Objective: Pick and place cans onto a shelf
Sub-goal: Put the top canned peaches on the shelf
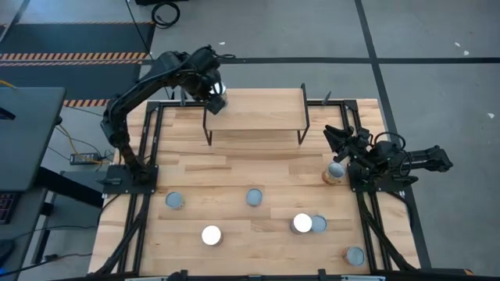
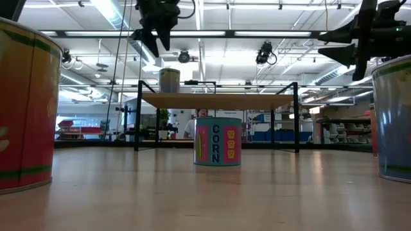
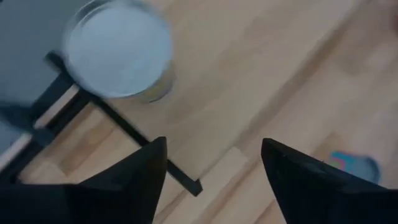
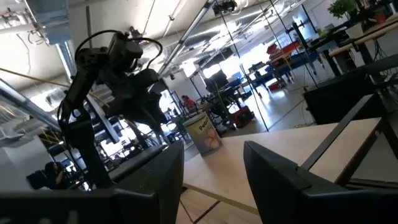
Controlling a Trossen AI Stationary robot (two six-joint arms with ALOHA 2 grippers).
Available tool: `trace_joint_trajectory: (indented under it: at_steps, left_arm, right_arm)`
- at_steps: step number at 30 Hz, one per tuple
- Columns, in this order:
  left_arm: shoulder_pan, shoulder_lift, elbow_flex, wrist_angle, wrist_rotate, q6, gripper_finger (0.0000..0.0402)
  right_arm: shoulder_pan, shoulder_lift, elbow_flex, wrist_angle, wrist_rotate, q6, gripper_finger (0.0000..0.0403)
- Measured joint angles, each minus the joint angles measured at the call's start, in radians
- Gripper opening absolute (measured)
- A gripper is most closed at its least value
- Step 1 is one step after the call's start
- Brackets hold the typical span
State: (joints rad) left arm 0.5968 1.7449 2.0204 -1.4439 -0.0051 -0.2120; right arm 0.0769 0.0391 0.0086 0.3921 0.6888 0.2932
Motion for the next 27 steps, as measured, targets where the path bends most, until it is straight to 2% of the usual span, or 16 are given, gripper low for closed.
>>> trace_joint_trajectory:
  at_steps: [6,13,22,27]
  left_arm:
    - [0.000,0.055,0.000,0.011,-0.051,-0.150,0.0244]
    - [0.000,0.126,0.000,0.014,-0.057,-0.325,0.0226]
    - [0.035,0.179,0.000,0.130,-0.142,-0.354,0.0203]
    - [0.047,0.179,0.000,0.133,-0.144,-0.352,0.0201]
  right_arm:
    - [0.000,0.000,0.000,0.001,0.000,0.002,0.0174]
    - [0.000,0.000,0.000,0.001,0.000,0.003,0.0174]
    - [0.000,0.000,0.000,0.002,0.000,0.026,0.0174]
    - [0.000,0.000,0.000,0.002,-0.002,0.029,0.0174]
